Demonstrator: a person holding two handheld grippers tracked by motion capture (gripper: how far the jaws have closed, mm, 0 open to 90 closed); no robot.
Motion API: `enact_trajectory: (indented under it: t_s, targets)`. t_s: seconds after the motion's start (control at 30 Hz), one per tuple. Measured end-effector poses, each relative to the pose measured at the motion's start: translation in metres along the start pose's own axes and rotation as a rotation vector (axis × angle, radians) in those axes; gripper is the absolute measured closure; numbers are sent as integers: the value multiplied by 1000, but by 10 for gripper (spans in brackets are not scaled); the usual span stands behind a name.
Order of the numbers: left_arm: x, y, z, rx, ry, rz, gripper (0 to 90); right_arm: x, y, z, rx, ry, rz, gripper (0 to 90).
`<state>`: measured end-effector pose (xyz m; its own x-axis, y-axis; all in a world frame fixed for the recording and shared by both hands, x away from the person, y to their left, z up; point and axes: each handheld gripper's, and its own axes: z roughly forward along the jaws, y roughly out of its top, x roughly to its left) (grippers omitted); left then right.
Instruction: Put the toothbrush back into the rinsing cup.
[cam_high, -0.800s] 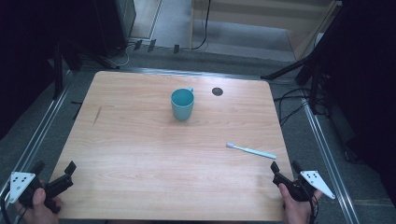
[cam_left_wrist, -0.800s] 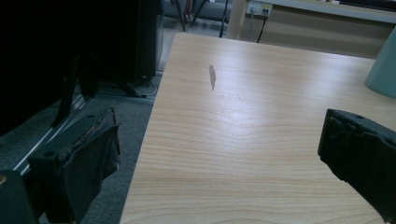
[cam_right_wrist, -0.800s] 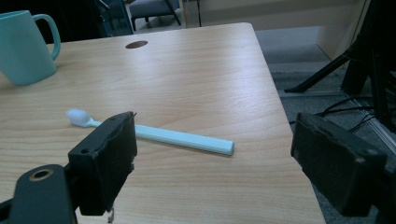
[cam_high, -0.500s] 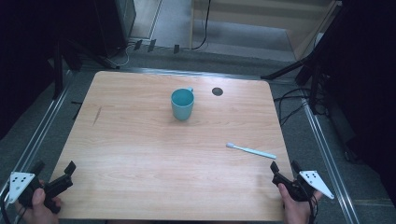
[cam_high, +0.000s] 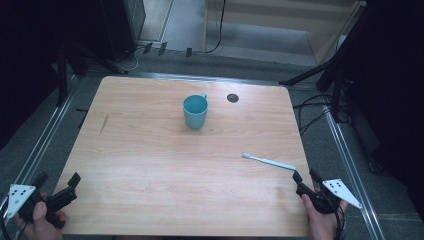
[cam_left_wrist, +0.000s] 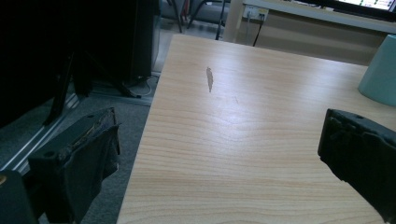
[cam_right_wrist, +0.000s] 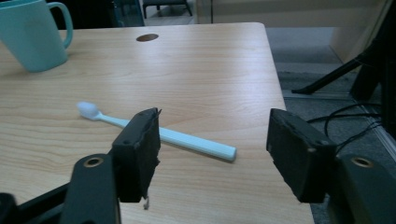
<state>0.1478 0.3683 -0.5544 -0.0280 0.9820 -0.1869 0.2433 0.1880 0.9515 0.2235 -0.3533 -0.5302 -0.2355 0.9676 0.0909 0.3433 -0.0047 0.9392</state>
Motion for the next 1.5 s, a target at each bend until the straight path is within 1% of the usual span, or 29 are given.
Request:
enact_trajectory:
  t_s: [0.2,0.33,0.37,0.47,0.5,0.57,0.6,0.67,0.7,0.77,0.8,0.83,0.87,0.9,0.93,0.97,1.07,1.1,1.13,1.17,1.2,1.23,1.27,1.3,1.33,1.37,1.43,1.47,1.5]
  targets:
    - [0,0,0,-1,2,-3,0,3,15,5,31,19,-18,393]
    - [0,0,0,-2,3,-7,0,5,29,12,52,70,32,389]
    - [0,0,0,-2,4,-6,0,9,39,17,73,61,19,393]
    - [0,0,0,-3,4,-7,0,12,47,24,106,41,10,396]
    - [0,0,0,-4,5,-9,0,14,55,32,150,17,8,403]
    - [1,0,1,-6,2,-11,0,15,59,35,168,12,2,409]
    - [0,0,1,-7,1,-13,0,18,66,41,185,1,-17,452]
    - [0,0,1,-8,2,-12,0,19,68,44,196,-2,-30,452]
    - [0,0,1,-8,1,-13,0,22,75,52,241,12,-69,450]
    - [1,0,1,-7,1,-14,0,23,77,55,257,16,-86,451]
    - [1,0,1,-8,1,-17,0,24,80,59,277,22,-110,451]
    - [1,0,1,-9,-1,-20,0,28,86,67,336,46,-167,469]
    - [1,0,1,-9,-1,-20,0,28,86,67,336,46,-167,469]
    - [1,0,1,-10,-2,-21,0,31,88,70,360,47,-197,471]
    - [1,0,1,-9,-2,-21,0,35,91,75,406,59,-251,467]
    - [1,0,1,-10,-2,-21,0,41,95,83,484,124,-338,467]
    - [1,0,1,-9,-3,-20,0,48,97,94,581,193,-458,475]
    - [1,0,1,-9,-3,-20,0,48,97,94,581,193,-458,475]
    - [1,0,1,-9,-3,-19,0,51,98,102,645,205,-545,481]
    - [1,0,1,-9,-3,-19,0,51,98,102,645,205,-545,481]
    - [1,0,1,-9,-3,-19,0,52,99,104,666,199,-563,493]
    - [1,0,1,-9,-3,-19,0,54,100,111,724,209,-605,527]
    - [1,0,1,-9,-4,-19,0,54,100,111,724,209,-605,527]
    - [1,0,1,-10,-5,-19,0,56,100,116,760,231,-648,553]
    - [1,0,1,-10,-5,-19,0,56,100,116,760,231,-648,553]
    - [1,0,1,-10,-4,-19,0,57,100,122,795,265,-690,568]
    - [1,0,1,-10,-4,-18,0,58,100,124,808,273,-709,580]
    - [1,0,1,-10,-7,-14,0,62,102,129,845,296,-795,610]
    - [1,0,1,-10,-7,-14,0,62,102,129,845,296,-795,610]
